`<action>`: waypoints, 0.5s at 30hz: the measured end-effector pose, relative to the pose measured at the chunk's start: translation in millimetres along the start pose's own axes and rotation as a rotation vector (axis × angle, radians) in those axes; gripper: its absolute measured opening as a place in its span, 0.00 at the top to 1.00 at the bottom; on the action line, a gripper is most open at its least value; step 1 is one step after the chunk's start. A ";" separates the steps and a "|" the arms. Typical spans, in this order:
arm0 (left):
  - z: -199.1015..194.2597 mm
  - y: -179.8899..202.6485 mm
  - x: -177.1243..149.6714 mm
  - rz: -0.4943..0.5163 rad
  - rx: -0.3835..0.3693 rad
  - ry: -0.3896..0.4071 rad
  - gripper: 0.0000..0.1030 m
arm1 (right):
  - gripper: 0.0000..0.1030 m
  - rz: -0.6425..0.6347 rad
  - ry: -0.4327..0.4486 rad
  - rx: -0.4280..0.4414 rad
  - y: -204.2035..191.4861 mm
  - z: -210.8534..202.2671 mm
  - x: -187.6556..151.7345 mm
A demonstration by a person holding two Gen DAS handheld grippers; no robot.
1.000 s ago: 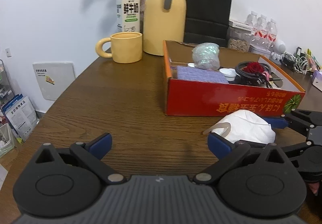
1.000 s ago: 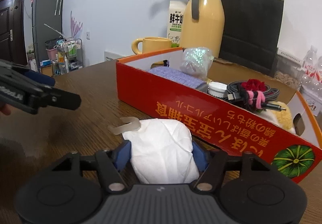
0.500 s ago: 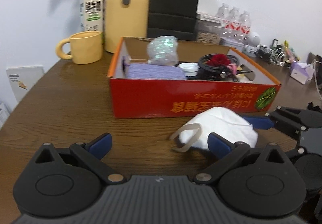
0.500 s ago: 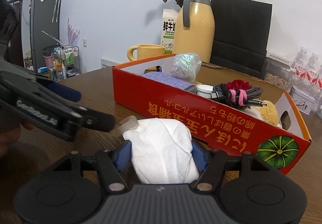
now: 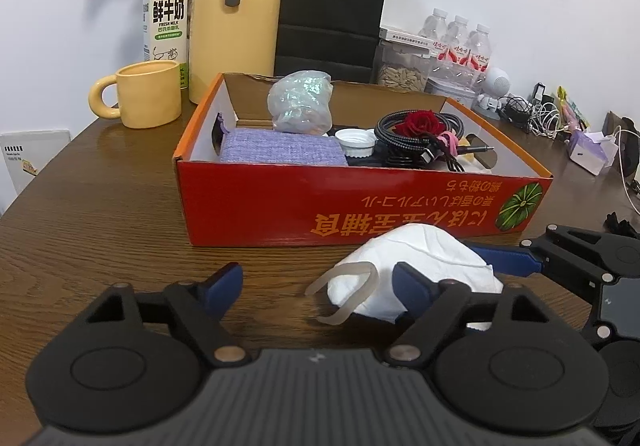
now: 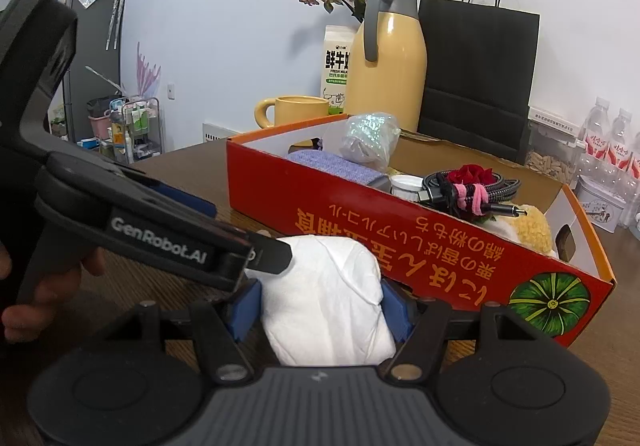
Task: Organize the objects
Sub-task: 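Grasp the mask's ear loop with the left tool while the right tool holds the mask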
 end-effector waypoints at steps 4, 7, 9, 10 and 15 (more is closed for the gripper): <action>-0.8 0.9 -0.5 -0.002 -0.007 0.003 0.56 | 0.38 -0.001 0.000 0.001 0.0 0.0 -0.1; -1.7 2.7 -3.2 0.006 -0.017 -0.003 0.82 | 0.38 0.000 -0.001 0.000 0.2 -0.1 0.0; -2.7 3.7 -4.5 0.011 -0.019 -0.003 0.89 | 0.38 0.000 -0.001 0.000 0.2 -0.1 -0.1; -3.6 3.6 -4.5 0.010 -0.021 0.000 0.90 | 0.38 0.000 -0.001 0.000 0.3 -0.2 -0.1; -8.2 0.3 -2.4 -0.004 -0.022 0.019 0.92 | 0.38 0.004 0.001 -0.007 2.5 -0.9 0.1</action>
Point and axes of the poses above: each gripper's, at about its wrist camera, not at the fingertips, and z roughly the way its jaws point, y to its right, x to its top, the point moved 10 cm from there along z, roughly the way its jaws point, and after that the axes turned 8 degrees about x, right-handed, at the moved point
